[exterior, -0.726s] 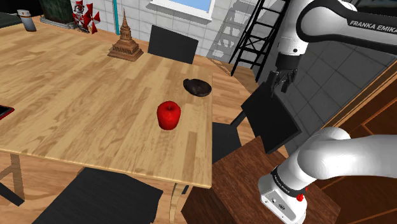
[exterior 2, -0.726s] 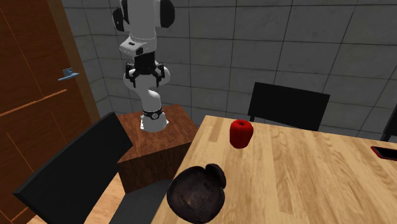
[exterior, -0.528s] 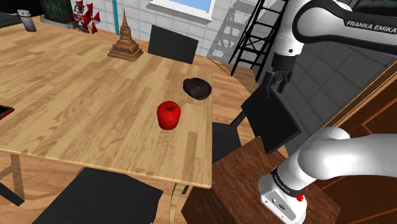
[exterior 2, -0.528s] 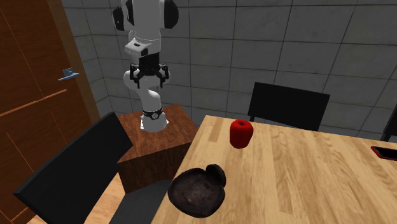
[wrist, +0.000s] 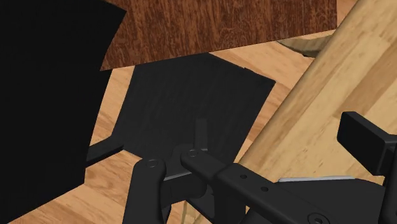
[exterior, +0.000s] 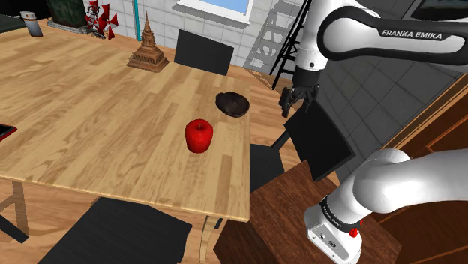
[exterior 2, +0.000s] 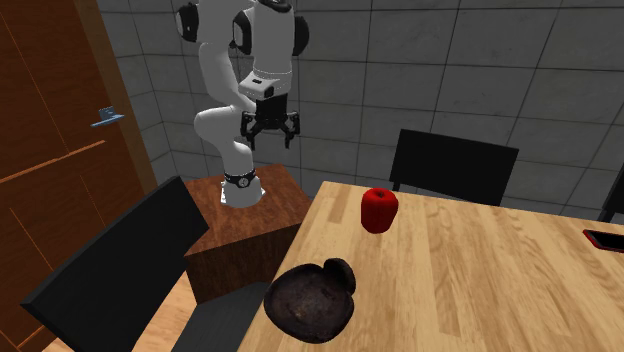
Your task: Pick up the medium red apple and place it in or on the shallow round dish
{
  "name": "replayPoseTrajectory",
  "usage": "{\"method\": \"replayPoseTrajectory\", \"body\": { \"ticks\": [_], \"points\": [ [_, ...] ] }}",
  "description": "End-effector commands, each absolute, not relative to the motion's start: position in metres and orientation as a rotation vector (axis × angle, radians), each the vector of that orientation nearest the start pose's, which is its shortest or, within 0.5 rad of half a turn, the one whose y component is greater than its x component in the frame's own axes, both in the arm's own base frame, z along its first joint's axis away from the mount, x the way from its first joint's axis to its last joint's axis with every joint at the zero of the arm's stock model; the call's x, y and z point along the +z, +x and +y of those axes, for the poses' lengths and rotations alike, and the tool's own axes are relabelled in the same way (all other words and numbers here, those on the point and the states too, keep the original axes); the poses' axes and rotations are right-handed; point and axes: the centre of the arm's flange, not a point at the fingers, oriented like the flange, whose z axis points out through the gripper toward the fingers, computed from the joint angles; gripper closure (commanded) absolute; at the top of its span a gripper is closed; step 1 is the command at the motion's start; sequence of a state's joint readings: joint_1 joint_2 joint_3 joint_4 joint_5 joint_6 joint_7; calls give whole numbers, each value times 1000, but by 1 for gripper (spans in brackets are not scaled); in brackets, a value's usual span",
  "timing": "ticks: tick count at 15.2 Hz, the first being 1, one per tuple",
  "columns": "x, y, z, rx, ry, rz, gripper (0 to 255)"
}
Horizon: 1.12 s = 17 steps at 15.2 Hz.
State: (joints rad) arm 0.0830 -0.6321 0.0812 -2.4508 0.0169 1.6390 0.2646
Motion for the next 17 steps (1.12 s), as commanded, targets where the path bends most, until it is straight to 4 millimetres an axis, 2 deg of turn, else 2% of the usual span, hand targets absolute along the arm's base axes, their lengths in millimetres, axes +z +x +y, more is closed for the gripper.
{"method": "replayPoseTrajectory", "body": {
  "ticks": [1,17],
  "points": [
    [496,349,85,244,-3190,203,0],
    [457,443,257,20,-3188,239,0]
  ]
}}
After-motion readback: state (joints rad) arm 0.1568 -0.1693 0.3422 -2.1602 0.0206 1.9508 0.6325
